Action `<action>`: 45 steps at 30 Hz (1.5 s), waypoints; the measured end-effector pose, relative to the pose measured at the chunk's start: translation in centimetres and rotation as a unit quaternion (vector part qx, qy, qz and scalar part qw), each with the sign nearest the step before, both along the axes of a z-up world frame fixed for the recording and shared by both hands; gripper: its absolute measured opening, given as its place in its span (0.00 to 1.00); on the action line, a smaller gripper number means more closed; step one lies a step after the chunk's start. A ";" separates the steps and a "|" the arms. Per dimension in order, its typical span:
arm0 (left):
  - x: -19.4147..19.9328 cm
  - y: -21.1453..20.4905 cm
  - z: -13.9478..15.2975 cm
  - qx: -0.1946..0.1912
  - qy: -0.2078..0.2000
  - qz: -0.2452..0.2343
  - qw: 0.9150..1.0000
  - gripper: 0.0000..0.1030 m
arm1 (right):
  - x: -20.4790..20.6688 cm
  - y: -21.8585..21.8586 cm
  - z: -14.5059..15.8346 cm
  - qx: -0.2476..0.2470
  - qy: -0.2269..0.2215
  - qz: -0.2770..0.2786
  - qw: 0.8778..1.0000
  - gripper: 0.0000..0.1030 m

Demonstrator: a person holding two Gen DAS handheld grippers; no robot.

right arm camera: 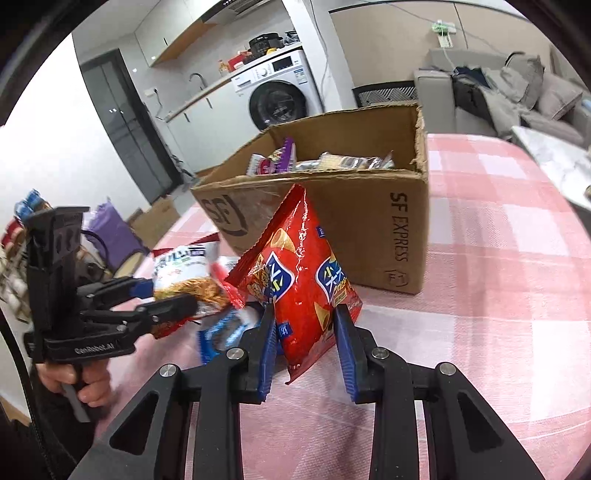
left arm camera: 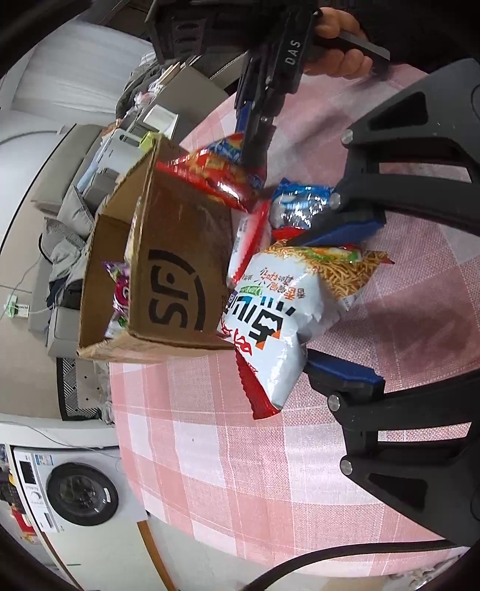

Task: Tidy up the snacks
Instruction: 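Grasp the white noodle bag with the left gripper and lift both bags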

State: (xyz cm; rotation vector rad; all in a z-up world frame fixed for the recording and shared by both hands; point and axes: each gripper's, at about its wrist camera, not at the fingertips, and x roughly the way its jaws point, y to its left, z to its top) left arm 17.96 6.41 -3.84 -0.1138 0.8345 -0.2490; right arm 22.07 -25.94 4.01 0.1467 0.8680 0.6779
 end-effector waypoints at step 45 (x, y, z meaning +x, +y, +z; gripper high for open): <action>-2.5 -2.6 2.1 0.006 -0.037 -0.040 0.998 0.48 | -2.9 4.9 1.6 -0.016 -0.152 0.106 0.983 0.35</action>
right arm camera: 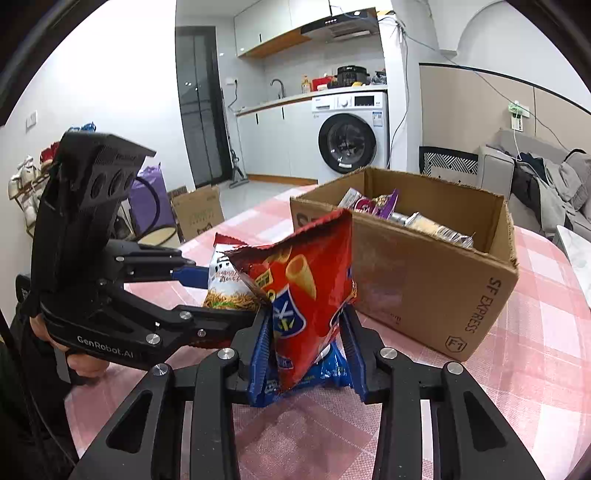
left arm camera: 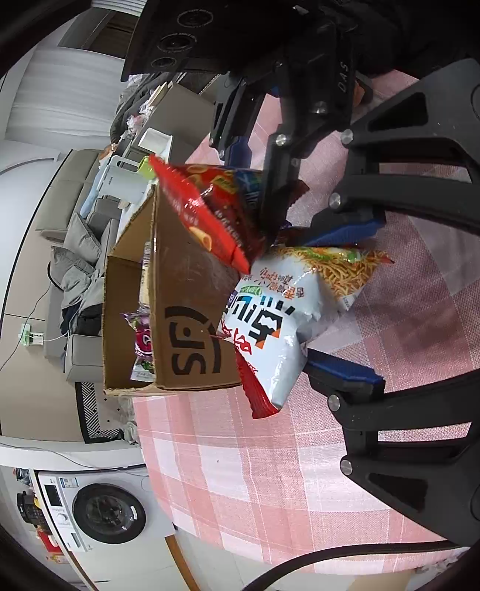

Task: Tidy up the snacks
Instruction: 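Grasp the white noodle bag with the left gripper and lift both bags, then carry the noodle bag and red chip bag over the cardboard box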

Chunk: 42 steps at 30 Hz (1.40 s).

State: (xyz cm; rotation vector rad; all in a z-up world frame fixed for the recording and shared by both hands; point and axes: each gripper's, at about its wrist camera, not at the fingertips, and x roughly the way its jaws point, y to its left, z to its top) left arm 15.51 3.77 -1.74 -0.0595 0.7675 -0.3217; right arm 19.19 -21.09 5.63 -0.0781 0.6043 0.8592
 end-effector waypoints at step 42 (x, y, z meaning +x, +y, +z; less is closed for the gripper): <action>4.4 0.3 9.9 -0.033 -0.103 0.068 0.992 0.48 | 4.2 -6.1 6.5 0.072 -0.017 -0.152 0.986 0.29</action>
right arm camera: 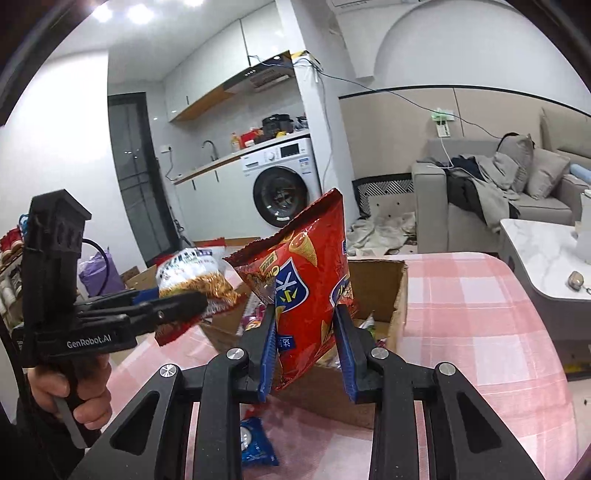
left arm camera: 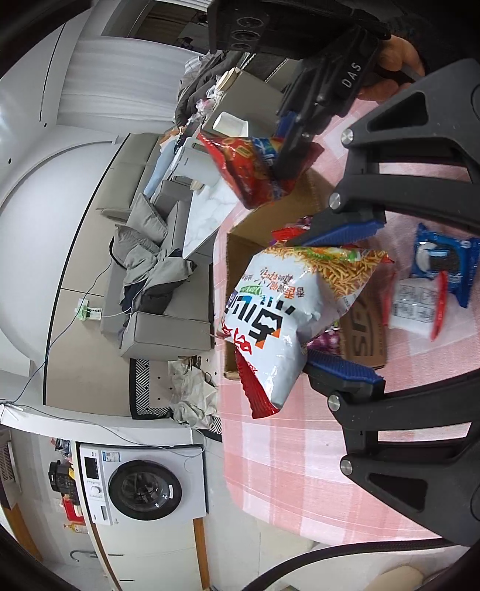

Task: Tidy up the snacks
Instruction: 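Carry the noodle bag and red chip bag over the cardboard box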

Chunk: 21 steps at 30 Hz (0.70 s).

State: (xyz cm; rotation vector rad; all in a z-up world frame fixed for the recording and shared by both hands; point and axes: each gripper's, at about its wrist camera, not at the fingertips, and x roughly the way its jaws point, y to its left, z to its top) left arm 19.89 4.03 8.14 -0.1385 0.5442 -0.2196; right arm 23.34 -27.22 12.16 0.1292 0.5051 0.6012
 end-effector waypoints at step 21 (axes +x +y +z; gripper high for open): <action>7.9 -4.2 -2.2 0.053 0.020 0.012 0.998 0.49 | 4.6 1.4 -1.1 -0.033 0.037 -0.033 0.998 0.42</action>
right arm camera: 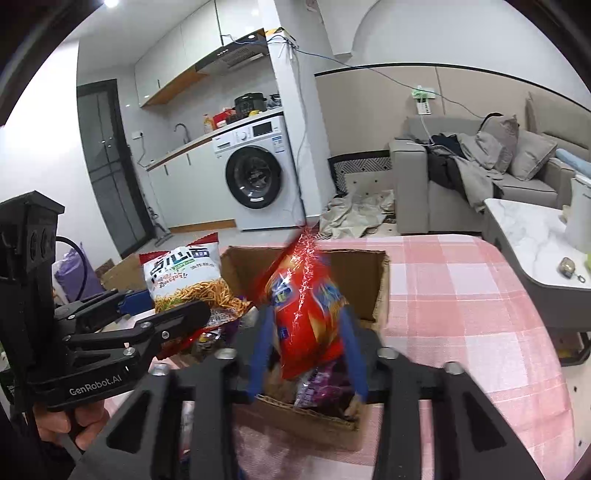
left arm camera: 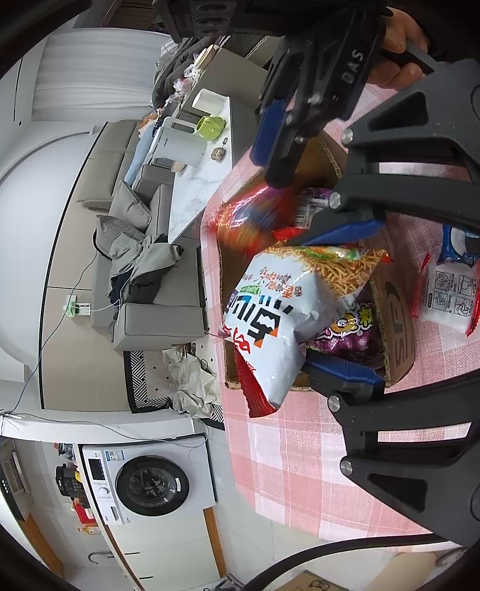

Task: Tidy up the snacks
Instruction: 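Carry the noodle bag and red chip bag over the cardboard box, then open both grippers to drop the bags into the box, then move both tools back toward the cracker and cookie packs on the table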

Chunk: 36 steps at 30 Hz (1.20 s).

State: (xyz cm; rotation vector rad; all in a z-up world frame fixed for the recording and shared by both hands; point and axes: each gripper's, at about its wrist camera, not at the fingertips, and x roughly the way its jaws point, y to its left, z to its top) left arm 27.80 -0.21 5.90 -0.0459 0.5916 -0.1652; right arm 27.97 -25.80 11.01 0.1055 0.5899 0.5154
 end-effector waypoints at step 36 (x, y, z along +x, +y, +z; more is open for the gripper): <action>-8.7 3.6 -1.9 0.021 0.015 0.041 0.999 0.99 | -5.5 -1.6 -2.2 -0.030 0.030 0.008 0.999 1.00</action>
